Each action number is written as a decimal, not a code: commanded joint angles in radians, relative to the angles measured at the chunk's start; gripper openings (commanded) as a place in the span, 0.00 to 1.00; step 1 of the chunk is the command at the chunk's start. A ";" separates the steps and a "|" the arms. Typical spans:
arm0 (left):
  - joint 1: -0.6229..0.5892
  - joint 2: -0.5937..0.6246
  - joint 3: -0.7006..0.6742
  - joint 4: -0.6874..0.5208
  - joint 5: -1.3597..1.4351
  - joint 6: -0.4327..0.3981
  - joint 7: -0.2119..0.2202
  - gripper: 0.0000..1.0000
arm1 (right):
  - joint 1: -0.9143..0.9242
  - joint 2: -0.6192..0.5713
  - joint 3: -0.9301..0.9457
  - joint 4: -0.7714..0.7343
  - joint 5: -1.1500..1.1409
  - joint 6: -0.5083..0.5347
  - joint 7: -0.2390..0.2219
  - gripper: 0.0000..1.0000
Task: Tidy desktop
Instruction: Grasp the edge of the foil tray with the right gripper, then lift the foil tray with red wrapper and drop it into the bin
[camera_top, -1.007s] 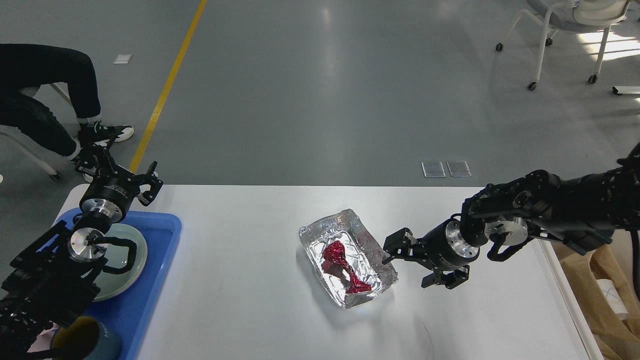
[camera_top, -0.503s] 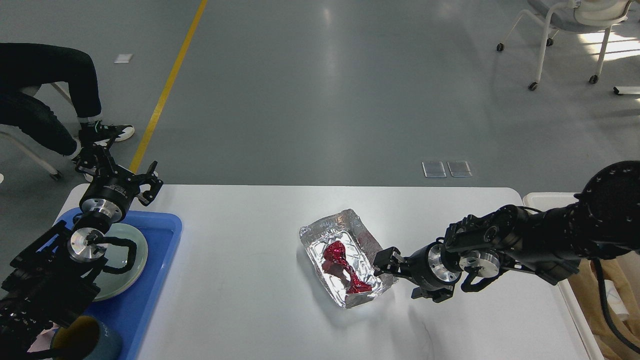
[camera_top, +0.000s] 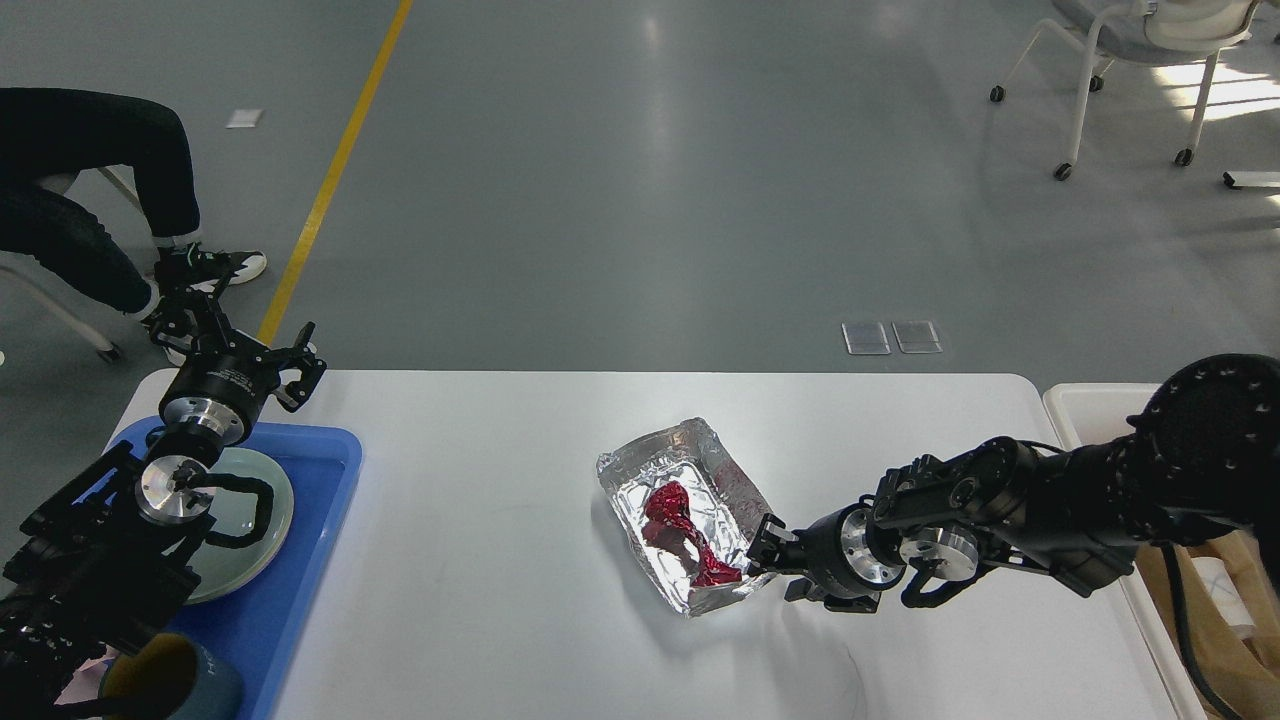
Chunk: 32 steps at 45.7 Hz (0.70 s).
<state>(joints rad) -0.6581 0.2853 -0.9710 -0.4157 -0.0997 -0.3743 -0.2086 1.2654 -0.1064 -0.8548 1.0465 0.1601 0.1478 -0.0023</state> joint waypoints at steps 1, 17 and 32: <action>0.000 0.000 0.000 0.000 0.000 0.000 0.000 0.97 | -0.026 0.025 0.000 -0.042 0.007 -0.010 0.001 0.49; 0.000 0.000 0.000 0.000 0.000 0.000 0.000 0.97 | -0.023 0.037 -0.003 -0.051 0.013 -0.016 -0.022 0.06; 0.000 0.000 0.000 0.000 0.000 0.000 0.000 0.97 | 0.060 -0.021 -0.016 -0.010 0.016 0.058 -0.039 0.00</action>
<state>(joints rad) -0.6581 0.2853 -0.9710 -0.4157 -0.0997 -0.3743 -0.2086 1.2905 -0.0901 -0.8699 1.0180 0.1751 0.1602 -0.0373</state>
